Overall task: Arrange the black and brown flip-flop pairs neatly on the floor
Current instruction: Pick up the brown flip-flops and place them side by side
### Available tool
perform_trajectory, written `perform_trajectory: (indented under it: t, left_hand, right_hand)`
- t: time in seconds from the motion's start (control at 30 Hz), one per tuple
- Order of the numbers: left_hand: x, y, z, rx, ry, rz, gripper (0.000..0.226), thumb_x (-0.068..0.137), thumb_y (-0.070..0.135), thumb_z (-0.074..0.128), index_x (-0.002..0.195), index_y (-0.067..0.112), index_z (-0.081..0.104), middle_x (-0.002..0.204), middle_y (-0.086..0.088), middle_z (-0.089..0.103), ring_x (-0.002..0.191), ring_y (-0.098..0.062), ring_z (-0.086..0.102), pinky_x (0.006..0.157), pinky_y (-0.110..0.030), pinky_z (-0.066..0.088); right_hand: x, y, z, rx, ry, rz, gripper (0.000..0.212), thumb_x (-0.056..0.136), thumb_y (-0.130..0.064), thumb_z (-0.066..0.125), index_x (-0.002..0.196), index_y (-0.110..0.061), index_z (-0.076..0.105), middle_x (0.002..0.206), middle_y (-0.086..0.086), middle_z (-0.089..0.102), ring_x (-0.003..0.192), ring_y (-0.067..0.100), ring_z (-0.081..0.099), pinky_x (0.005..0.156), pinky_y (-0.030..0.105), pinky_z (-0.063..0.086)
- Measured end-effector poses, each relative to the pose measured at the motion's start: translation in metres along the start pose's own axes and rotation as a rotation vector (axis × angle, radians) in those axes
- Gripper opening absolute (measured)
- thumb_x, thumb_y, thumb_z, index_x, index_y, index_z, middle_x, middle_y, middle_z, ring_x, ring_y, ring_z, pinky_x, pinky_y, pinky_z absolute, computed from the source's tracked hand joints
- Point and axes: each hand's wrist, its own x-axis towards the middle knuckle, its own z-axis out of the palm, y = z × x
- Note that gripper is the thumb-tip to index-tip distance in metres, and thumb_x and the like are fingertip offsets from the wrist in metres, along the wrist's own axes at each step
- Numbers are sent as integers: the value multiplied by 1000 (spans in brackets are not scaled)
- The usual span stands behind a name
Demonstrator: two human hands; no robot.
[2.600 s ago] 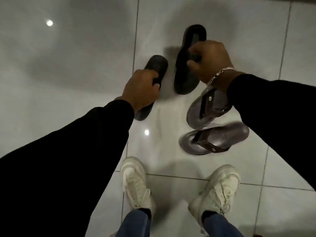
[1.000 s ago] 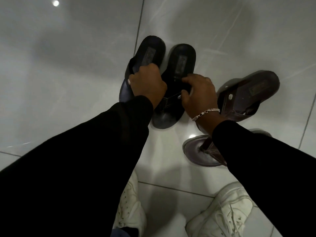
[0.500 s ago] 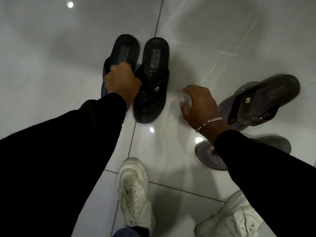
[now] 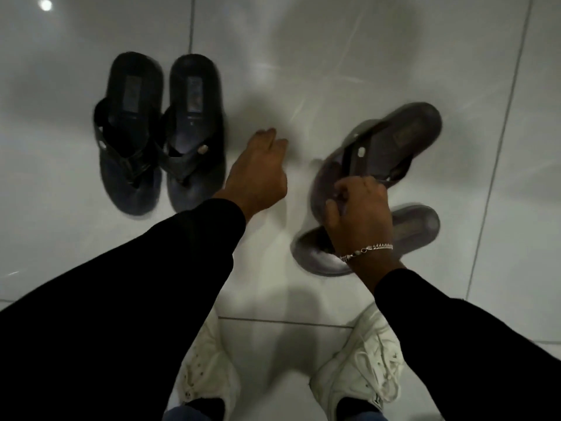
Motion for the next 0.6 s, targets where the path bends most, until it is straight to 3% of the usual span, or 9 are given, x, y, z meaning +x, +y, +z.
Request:
perform_trajectory:
  t: [0.1,0.2,0.3,0.47,0.6]
  left_hand:
    - [2,20,16,-70,-106,-65,64,84,3,51,146,2,35,153,-23,34,144,-37,29,118,-45,29]
    - [12,46,26,-178,-87,11,73,84,15,48,152,16,24,156,-15,32,144,-33,29,117,-45,31]
    - [25,69,34,-182,-152,99,76,85,18,52,152,33,20,156,-17,28,143,-38,29,114,-47,33]
    - [35,87,40,-130,-166,135,65,88,18,62,147,25,35,152,-23,31,137,-43,36,111,-46,34]
    - [37,95,40,-89,-182,158,63,86,20,63,143,23,37,136,-19,48,121,-40,50,103,-45,43]
  right_hand:
    - [-24,27,-6,121,110,246,19,77,-24,67,88,-13,58,90,9,62,87,30,57,76,39,47]
    - [-44,45,-7,148,76,463,34,76,-48,68,84,-17,57,84,3,65,80,27,61,70,36,50]
    - [-59,45,-3,127,1,463,46,72,-62,68,85,-18,65,83,2,70,80,27,65,71,34,51]
    - [-62,49,8,143,-140,412,20,78,-37,66,90,-21,66,85,4,74,86,31,67,72,31,50]
    - [-55,59,-3,111,-139,380,13,81,-25,63,92,-19,68,85,9,73,86,34,65,71,31,48]
